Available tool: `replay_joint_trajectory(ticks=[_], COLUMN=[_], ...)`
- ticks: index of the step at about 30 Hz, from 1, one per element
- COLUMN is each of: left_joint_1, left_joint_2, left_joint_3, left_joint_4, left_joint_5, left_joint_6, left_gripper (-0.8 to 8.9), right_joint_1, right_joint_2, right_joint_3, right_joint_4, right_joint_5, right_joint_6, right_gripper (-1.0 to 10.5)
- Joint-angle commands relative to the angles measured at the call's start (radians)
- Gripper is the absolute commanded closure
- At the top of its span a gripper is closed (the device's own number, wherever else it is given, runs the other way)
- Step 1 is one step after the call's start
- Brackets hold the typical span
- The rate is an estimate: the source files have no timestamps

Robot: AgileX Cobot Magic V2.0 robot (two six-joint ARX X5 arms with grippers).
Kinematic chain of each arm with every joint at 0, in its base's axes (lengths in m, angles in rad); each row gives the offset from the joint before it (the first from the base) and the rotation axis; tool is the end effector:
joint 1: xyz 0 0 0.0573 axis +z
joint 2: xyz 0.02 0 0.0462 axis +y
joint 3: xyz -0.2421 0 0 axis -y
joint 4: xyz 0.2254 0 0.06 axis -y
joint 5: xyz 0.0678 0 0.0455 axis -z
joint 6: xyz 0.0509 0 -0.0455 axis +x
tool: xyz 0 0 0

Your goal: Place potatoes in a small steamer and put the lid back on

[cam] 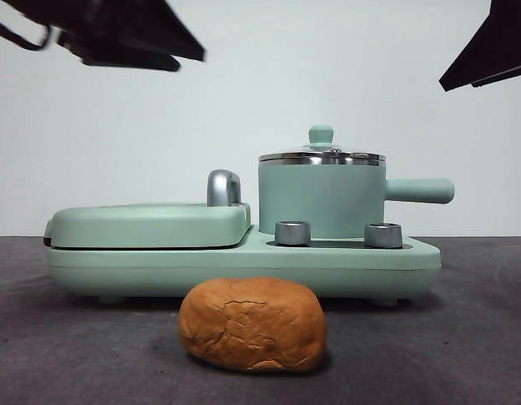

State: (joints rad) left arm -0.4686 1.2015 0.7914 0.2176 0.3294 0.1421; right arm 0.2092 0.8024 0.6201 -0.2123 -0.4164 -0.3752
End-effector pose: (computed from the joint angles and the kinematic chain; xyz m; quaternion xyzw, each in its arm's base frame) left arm 0.2398 -0.1398 0.2723 0.0718 0.0682 -0.3925 0.9144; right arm 0.1814 0.0596 0.2518 -0.1541 0.1353 0.3328 0.9204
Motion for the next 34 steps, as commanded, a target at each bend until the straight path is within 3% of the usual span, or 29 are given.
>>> replay_joint_trajectory(ticks=[1,22,34], left_joint_1=[-0.023,-0.129,-0.135], left_joint_2=[0.079,0.623,0.762], left_joint_3=[0.063,0.588,0.676], left_joint_4=[0.016,0.007,0.038], left_joint_5=[-0.009,-0.009,-0.009], left_joint_6=[-0.021,-0.021,-0.021], left_gripper=[5.01,5.02,5.02], right_joint_1=[0.005,0.005,0.005], right_joint_2=[0.006,0.006,0.006], right_joint_3=[0.016,0.016,0.016], right_joint_4=[0.010,0.010,0.010], right_joint_5=[0.000,0.005,0.005], right_joint_6=[0.030,0.035,0.035], right_gripper=[6.0,6.0,6.0])
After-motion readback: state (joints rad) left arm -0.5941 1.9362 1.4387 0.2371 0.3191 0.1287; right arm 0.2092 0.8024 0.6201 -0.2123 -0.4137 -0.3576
